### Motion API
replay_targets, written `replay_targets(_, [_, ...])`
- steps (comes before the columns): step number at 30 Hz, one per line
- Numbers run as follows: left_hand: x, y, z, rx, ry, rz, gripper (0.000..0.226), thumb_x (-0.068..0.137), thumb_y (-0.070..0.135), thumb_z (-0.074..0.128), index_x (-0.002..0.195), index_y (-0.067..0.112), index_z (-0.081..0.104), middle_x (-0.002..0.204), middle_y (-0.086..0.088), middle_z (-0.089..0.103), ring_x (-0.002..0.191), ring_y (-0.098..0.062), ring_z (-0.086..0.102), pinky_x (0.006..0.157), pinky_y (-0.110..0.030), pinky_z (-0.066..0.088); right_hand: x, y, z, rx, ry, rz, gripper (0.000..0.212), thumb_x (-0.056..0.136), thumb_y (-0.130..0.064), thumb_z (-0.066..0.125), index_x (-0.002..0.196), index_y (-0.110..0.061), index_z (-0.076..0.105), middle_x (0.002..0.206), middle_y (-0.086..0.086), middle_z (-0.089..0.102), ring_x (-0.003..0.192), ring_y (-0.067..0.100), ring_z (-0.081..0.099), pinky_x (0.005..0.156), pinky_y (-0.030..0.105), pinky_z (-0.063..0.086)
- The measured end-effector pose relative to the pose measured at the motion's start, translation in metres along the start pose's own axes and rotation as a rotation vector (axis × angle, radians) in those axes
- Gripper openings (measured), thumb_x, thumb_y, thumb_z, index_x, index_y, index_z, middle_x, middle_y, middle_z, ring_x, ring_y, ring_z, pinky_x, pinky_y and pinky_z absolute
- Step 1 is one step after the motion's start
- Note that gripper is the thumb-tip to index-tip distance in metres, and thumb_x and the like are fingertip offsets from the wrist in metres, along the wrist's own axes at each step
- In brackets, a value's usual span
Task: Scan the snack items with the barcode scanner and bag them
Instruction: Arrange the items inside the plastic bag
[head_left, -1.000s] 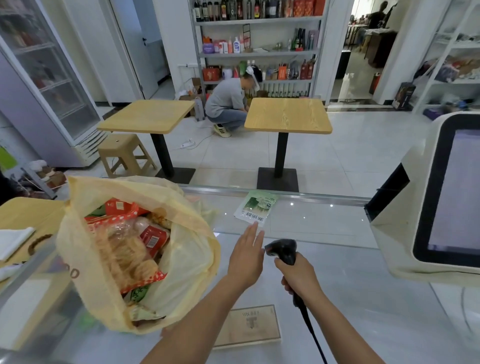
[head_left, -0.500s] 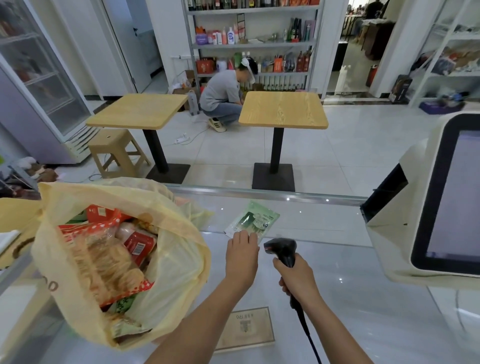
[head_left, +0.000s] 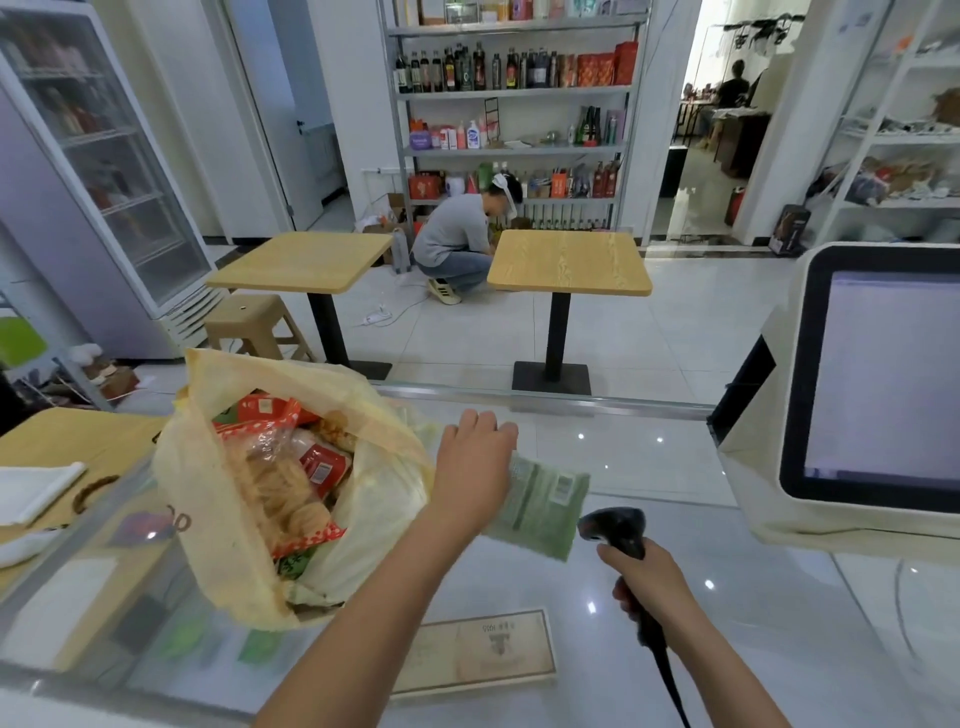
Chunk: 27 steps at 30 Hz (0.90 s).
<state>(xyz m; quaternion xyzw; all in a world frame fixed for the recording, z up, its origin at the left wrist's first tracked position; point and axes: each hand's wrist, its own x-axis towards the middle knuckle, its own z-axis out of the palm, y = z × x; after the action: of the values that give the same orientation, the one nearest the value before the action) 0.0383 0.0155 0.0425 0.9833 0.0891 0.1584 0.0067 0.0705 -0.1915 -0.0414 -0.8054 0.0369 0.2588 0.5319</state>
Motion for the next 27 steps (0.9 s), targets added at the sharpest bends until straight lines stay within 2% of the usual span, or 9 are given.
replay_targets(2, [0.005, -0.003, 0.001, -0.03, -0.18, 0.033, 0.034, 0.084, -0.002, 0.047, 0.11, 0.017, 0.058, 0.112, -0.004, 0.052, 0.111, -0.024, 0.04, 0.08, -0.03, 0.028, -0.006, 0.004, -0.004, 0.0, 0.001, 0.007, 0.016, 0.09, -0.02, 0.062, 0.097, -0.006, 0.057, 0.058, 0.012, 0.057, 0.046, 0.02, 0.048, 0.047, 0.026, 0.039])
replay_targets(5, [-0.014, 0.009, 0.027, 0.094, -0.078, 0.122, 0.044, 0.064, 0.003, 0.072, 0.106, 0.012, 0.061, 0.117, -0.011, 0.051, 0.109, -0.031, 0.047, 0.087, -0.036, 0.04, -0.013, 0.007, -0.005, 0.009, -0.005, 0.024, 0.015, 0.09, -0.02, 0.061, 0.097, -0.007, 0.057, 0.059, 0.012, 0.057, 0.047, 0.02, 0.049, 0.047, 0.026, 0.039])
replay_targets(7, [-0.041, 0.023, 0.055, 0.053, -0.036, 0.039, 0.056, 0.037, 0.011, 0.087, 0.089, 0.013, 0.064, 0.101, -0.009, 0.06, 0.089, -0.027, 0.056, 0.068, -0.03, 0.048, -0.017, 0.006, -0.006, 0.01, -0.014, 0.038, 0.013, 0.089, -0.016, 0.059, 0.097, -0.007, 0.056, 0.06, 0.012, 0.057, 0.048, 0.02, 0.048, 0.048, 0.027, 0.04])
replay_targets(10, [-0.091, 0.041, 0.094, -0.096, -0.057, -0.001, 0.044, 0.048, 0.031, 0.088, 0.082, 0.017, 0.065, 0.087, -0.001, 0.061, 0.075, -0.02, 0.059, 0.06, -0.027, 0.047, -0.018, 0.003, -0.01, 0.005, -0.043, 0.071, 0.013, 0.087, -0.01, 0.057, 0.098, -0.003, 0.056, 0.065, 0.012, 0.055, 0.049, 0.02, 0.05, 0.049, 0.026, 0.041])
replay_targets(13, [-0.13, 0.038, 0.115, -0.141, -0.044, 0.023, 0.031, 0.084, 0.032, 0.057, 0.109, 0.014, 0.062, 0.109, 0.0, 0.056, 0.094, -0.02, 0.06, 0.081, -0.033, 0.052, -0.017, -0.007, -0.014, 0.077, -0.131, 0.144, 0.018, 0.088, -0.014, 0.062, 0.098, 0.001, 0.057, 0.077, 0.015, 0.058, 0.058, 0.027, 0.061, 0.054, 0.03, 0.051])
replay_targets(16, [-0.134, 0.031, 0.117, -0.136, -0.166, -0.067, 0.051, 0.102, 0.038, 0.019, 0.128, 0.016, 0.057, 0.133, -0.002, 0.056, 0.122, -0.02, 0.053, 0.103, -0.038, 0.042, -0.016, -0.019, -0.015, 0.196, -0.221, 0.227, 0.036, 0.086, -0.037, 0.067, 0.088, -0.004, 0.053, 0.07, 0.013, 0.056, 0.051, 0.024, 0.057, 0.048, 0.027, 0.049])
replay_targets(20, [-0.128, 0.026, 0.114, -0.2, -0.326, -0.111, 0.056, 0.102, 0.043, 0.005, 0.139, 0.019, 0.039, 0.141, 0.002, 0.05, 0.129, -0.015, 0.048, 0.099, -0.036, 0.045, -0.023, -0.034, -0.008, 0.155, -0.251, 0.259, 0.061, 0.079, -0.067, 0.059, 0.087, -0.007, 0.053, 0.054, 0.004, 0.048, 0.038, 0.013, 0.043, 0.039, 0.02, 0.038])
replay_targets(24, [-0.119, 0.017, 0.116, -0.235, -0.349, -0.131, 0.059, 0.101, 0.045, 0.002, 0.141, 0.018, 0.036, 0.143, 0.003, 0.048, 0.129, -0.013, 0.048, 0.097, -0.035, 0.046, -0.041, -0.06, -0.003, 0.045, -0.283, 0.239, 0.078, 0.075, -0.079, 0.047, 0.095, -0.005, 0.058, 0.053, 0.003, 0.049, 0.038, 0.012, 0.043, 0.038, 0.02, 0.038])
replay_targets(27, [-0.114, 0.01, 0.119, -0.22, -0.309, -0.03, 0.087, 0.084, 0.061, -0.023, 0.151, 0.019, 0.012, 0.158, 0.006, 0.011, 0.146, -0.013, 0.012, 0.116, -0.035, 0.015, -0.06, -0.081, -0.003, -0.058, -0.278, 0.196, 0.083, 0.076, -0.08, 0.042, 0.097, -0.002, 0.061, 0.051, 0.002, 0.049, 0.039, 0.012, 0.043, 0.039, 0.02, 0.038])
